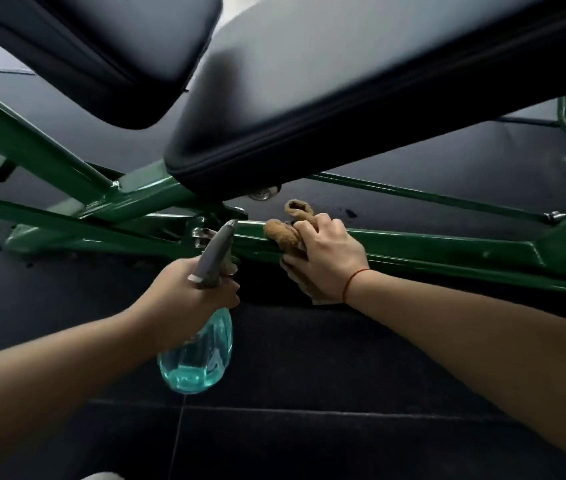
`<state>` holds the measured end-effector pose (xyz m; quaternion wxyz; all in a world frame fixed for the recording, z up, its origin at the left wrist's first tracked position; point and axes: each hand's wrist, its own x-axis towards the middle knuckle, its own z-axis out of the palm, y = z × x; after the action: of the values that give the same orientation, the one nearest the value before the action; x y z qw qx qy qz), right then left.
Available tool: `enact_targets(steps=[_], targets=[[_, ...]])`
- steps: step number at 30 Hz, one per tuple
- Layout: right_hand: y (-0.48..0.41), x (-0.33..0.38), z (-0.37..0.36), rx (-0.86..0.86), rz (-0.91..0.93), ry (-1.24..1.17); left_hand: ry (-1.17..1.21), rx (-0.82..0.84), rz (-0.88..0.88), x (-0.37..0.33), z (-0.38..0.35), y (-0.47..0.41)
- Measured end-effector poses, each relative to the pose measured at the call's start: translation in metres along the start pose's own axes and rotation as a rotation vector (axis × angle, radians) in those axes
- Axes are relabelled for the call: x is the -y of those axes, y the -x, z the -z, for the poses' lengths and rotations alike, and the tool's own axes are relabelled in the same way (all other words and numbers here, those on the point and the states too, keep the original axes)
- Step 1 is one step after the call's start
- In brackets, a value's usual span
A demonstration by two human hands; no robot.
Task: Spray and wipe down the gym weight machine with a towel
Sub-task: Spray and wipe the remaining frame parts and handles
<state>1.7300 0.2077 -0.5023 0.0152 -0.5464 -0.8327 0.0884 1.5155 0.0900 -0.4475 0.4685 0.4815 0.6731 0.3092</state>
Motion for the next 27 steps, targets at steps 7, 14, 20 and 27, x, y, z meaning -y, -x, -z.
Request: enact_targets(steps=[7,14,20,27], targets=[[0.03,0.082,-0.015,-0.202,0.043,-0.46,0.094,-0.09,0.083,0.04,0.04,-0.007],[0.042,0.141,-0.029,-0.256,0.277,-0.379,0.14,-0.139,0.058,0.072,0.085,-0.023],[0.018,0.177,-0.015,-0.437,0.192,-0.353,-0.02,-0.199,0.022,0.092,0.117,-0.053],[-0.02,0.213,0.004,-0.643,0.094,-0.195,-0.144,-0.116,0.005,0.099,0.126,-0.066]])
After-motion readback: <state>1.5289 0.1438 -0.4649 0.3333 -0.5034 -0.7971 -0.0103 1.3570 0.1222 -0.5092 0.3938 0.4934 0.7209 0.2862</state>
